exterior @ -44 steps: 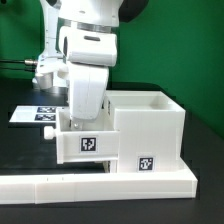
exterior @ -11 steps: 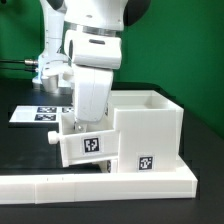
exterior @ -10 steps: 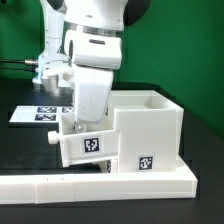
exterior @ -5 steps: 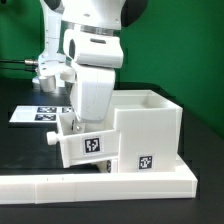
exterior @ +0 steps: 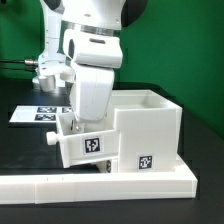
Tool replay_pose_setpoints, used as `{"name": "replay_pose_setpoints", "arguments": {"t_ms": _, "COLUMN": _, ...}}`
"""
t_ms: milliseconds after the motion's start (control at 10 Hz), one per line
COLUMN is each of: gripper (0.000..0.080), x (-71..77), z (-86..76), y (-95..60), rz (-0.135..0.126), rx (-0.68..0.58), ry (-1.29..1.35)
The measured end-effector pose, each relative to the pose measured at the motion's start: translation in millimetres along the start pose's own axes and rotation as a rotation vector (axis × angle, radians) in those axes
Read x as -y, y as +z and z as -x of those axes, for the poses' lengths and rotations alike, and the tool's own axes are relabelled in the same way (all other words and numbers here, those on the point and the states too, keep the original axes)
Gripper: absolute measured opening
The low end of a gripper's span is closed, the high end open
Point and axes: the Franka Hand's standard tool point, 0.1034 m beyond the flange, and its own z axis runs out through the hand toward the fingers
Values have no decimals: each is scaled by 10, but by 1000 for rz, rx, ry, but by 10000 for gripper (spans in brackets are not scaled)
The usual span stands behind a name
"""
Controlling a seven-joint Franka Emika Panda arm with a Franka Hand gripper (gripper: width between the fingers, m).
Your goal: Assemble drawer
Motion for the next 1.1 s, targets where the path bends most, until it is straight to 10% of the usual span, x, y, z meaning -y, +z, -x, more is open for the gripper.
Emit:
{"name": "replay_pose_setpoints", "arguments": {"t_ms": 300, "gripper": 44, "x": -3, "z": 59, "y": 2, "rz": 4, "rx": -1, "ry": -52}}
{"name": "replay_pose_setpoints", "arguments": {"t_ms": 800, "gripper": 44, "x": -43, "z": 141, "y": 9, "rz": 91, "rx": -1, "ry": -197}}
{"name": "replay_pose_setpoints", "arguments": {"t_ms": 1100, "gripper": 44, "x": -32, "z": 157, "y": 18, "rz": 90, "rx": -3, "ry": -171}}
